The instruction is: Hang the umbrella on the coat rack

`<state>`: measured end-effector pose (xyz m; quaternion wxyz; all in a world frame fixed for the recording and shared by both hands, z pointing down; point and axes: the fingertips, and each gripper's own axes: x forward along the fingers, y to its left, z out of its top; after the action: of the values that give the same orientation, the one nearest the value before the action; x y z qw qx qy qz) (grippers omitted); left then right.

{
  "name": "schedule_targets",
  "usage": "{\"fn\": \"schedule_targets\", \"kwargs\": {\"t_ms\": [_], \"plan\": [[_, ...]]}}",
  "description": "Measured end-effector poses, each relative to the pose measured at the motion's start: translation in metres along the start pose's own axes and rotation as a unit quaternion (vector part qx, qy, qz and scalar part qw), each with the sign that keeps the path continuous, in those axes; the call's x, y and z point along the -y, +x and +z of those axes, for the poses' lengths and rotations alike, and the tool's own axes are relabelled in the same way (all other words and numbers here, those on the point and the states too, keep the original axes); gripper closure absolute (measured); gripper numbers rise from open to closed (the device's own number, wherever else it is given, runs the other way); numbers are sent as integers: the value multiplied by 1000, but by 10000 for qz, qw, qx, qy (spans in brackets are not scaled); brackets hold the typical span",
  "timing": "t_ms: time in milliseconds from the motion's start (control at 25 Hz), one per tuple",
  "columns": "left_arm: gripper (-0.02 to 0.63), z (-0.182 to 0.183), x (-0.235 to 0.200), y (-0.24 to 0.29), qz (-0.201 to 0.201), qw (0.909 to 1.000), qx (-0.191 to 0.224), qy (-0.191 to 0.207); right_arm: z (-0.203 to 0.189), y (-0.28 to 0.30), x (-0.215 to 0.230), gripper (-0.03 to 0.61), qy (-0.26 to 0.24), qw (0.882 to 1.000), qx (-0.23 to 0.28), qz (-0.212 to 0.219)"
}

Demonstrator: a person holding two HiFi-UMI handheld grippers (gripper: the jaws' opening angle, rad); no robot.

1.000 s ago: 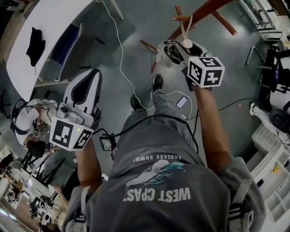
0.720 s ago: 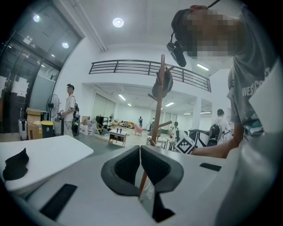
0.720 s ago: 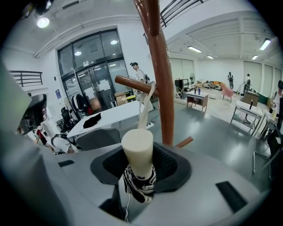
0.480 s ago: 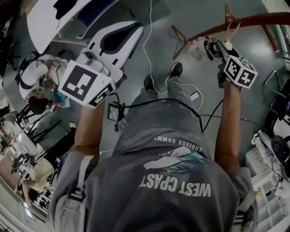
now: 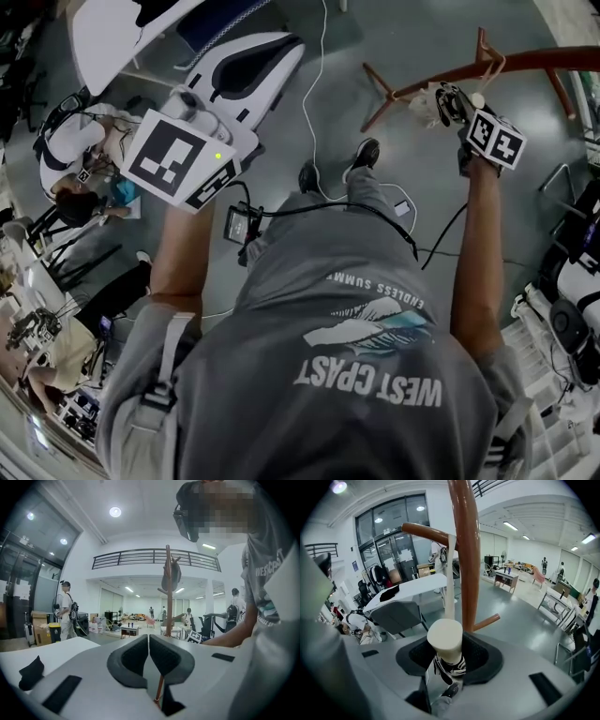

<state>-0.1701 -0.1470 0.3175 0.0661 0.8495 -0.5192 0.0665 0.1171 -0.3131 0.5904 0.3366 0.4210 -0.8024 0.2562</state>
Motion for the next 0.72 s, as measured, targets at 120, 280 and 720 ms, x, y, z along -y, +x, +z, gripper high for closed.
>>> {"fn": "schedule_targets", "kwargs": {"t_ms": [120,280,720], "plan": [[591,2,-3,-14,47,10000,59,39,-3,4,-3,400,132,9999,-32,-26],[591,8,-8,-28,106,9999,115,60,7,2,-6,489,274,9995,79,-111],[591,32,-5,-51,-30,9989,440,186,26,-79,-24,495,279,9959,830,-219]]}}
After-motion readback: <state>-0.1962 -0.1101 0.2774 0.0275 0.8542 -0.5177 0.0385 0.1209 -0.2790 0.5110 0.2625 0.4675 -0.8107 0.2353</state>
